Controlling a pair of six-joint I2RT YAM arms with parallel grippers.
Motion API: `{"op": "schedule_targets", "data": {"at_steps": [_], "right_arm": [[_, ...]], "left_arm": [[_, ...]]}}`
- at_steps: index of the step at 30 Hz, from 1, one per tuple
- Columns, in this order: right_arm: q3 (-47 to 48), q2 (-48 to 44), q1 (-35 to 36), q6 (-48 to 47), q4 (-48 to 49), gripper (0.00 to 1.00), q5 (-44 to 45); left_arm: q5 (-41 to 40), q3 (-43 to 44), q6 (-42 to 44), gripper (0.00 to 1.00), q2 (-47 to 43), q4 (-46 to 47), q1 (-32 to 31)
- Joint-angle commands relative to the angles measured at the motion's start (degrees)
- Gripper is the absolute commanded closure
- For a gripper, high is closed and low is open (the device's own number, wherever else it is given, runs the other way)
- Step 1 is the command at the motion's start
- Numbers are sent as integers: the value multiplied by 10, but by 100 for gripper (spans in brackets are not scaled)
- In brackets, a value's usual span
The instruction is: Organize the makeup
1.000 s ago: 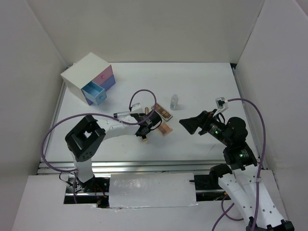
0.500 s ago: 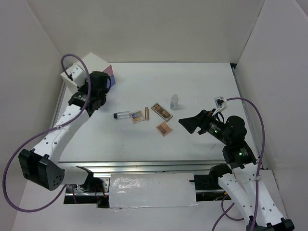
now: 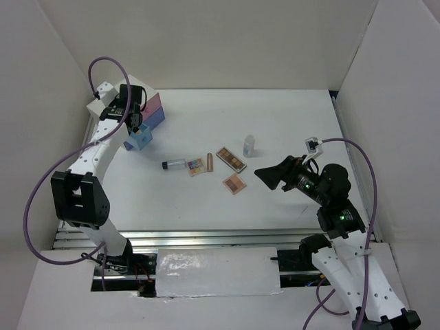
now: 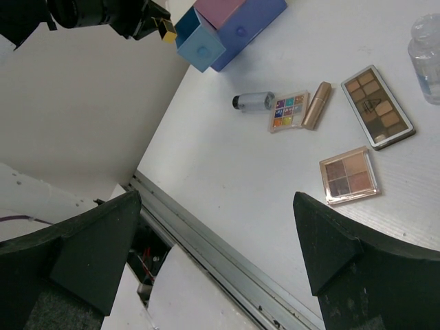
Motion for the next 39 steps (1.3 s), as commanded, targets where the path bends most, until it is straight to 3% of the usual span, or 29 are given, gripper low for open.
{"op": "schedule_targets", "data": {"at_steps": [1,7,12,15,16,19,22,26,35,39], "right_arm": [[11,-1,1,-8,19,0,1],[0,7,1,-1,34,0,-6],[-3,11,1,0,38,0,-6],[-3,13,1,-1,39,0,-6],[-3,15,1,-1,39,0,-6],[-1,16,1,-2,38,0,-5],[0,19,1,-2,40,0,-5],[2,23,1,-4,41,0,2],[60,-3,-1,-24,-35,0,73],[91,-25,-1,-33,-73,0,100]], "left_arm": [[7,17,21,99,1,24,18],[3,16,22,91,16,29,20],[11,3,34,69,21,54,22],[12,10,26,43,27,41,22],[9,8,24,27,27,41,22],[5,0,20,12,14,46,22],[8,-1,22,6,-2,42,22],[46,-28,72,6,-45,97,-7],[108,-49,116,6,-18,115,-243],[109,-18,110,6,63,105,-301]]}}
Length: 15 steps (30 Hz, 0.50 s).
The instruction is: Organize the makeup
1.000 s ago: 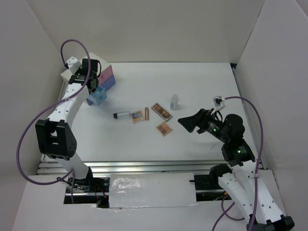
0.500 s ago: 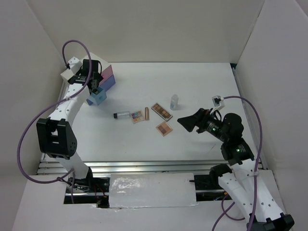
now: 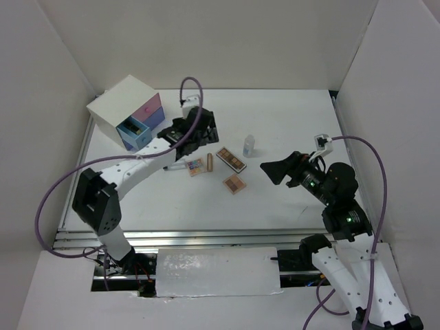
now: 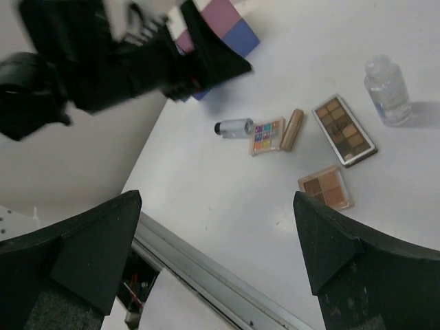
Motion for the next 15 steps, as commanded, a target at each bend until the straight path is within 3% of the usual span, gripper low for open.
{"op": "schedule_targets", "data": {"at_steps": [1,6,15], "right_arm": [[45,-27,-1,-19,-31,0,38],[46,-42,0,-27,-47,0,38],[28,-34,-1,-22,-24,0,19]], "left_arm": [[9,29,13,7,69,2,-22],[1,77,2,10,161,-19,-34],[9,94,10,18,232,-4,-34]]}}
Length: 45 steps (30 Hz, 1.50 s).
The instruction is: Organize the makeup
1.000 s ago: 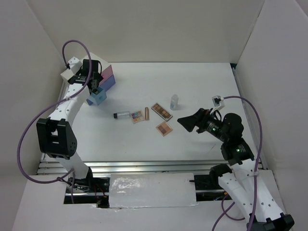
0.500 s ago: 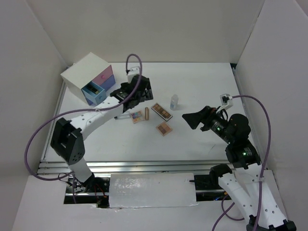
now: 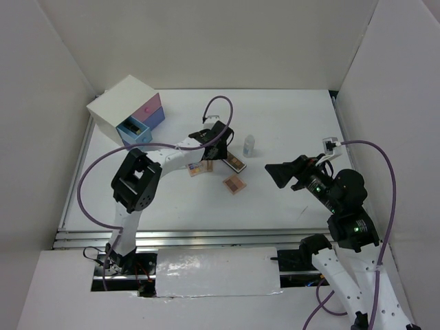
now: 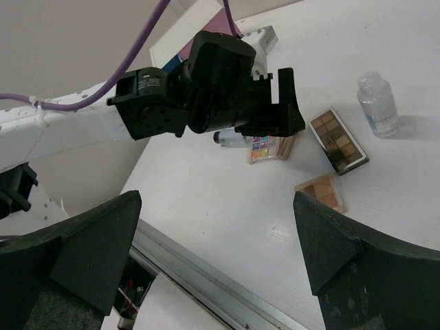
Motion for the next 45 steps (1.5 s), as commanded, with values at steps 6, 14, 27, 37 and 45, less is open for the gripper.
{"op": "schedule_targets", "data": {"at_steps": [6,14,27,37,45], "right_arm": [[-13,11,-1,-3,26,0,-14],[-17,7,0,-4,25,0,-11],[-23,7,0,-6,26,0,-9],[-19,9,0,-8,24,0,-7],[-20,6,-1,-8,22,0,-7]], "left_arm": [[3,20,-4,26,28,23,0],[5,17,-11,35,47,28,0],[7,-2,-20,80,48,36,1],[24,-39,-33,100,-81,57,0],[-60,25,-56,100,-179,-70,93]]}}
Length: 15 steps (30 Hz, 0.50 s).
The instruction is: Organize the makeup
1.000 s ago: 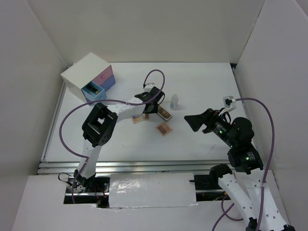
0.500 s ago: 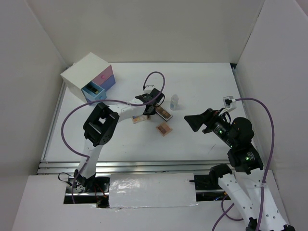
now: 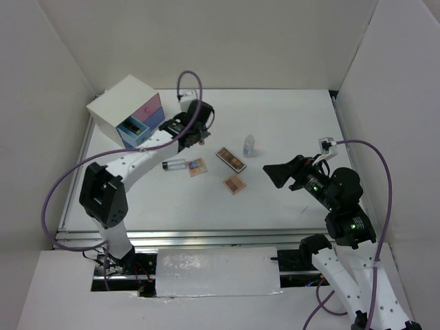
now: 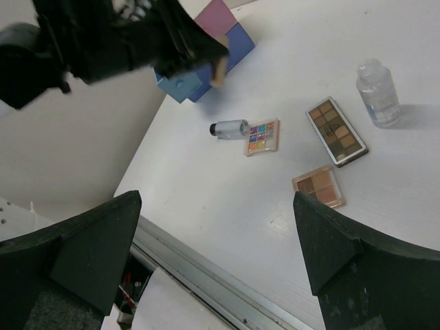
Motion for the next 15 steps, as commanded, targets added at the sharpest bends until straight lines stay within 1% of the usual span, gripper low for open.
{"op": "schedule_targets", "data": {"at_steps": [1,2,3,4,6,9,12,15], "right_arm": [[-3,-4,-1,-8,18,0,0],[-5,-3,-1,-7,19,0,-1],[-6,-1,0,-6,20,0,-3],[-5,0,-1,-5,25,0,-4],[-6,5,0,-3,28,0,-11],[-2,12,-1,-6,28,0,-11],[0,15,-1,-12,24,0,-8],[3,19,-1,-17,21,0,-9]], "left_arm": [[-59,49,-33,100,-28,-80,101],[-67,51,-53,100,-37,-109,121],[-73,49,-63,100,-43,-117,140],[-72,39,-65,100,-49,-117,175],[-61,23,-47,100,-65,-91,203],[-43,7,-37,100,-66,-98,263],[-21,-10,-36,100,-63,-93,299],[-5,-35,-30,100,-67,-70,311]]}}
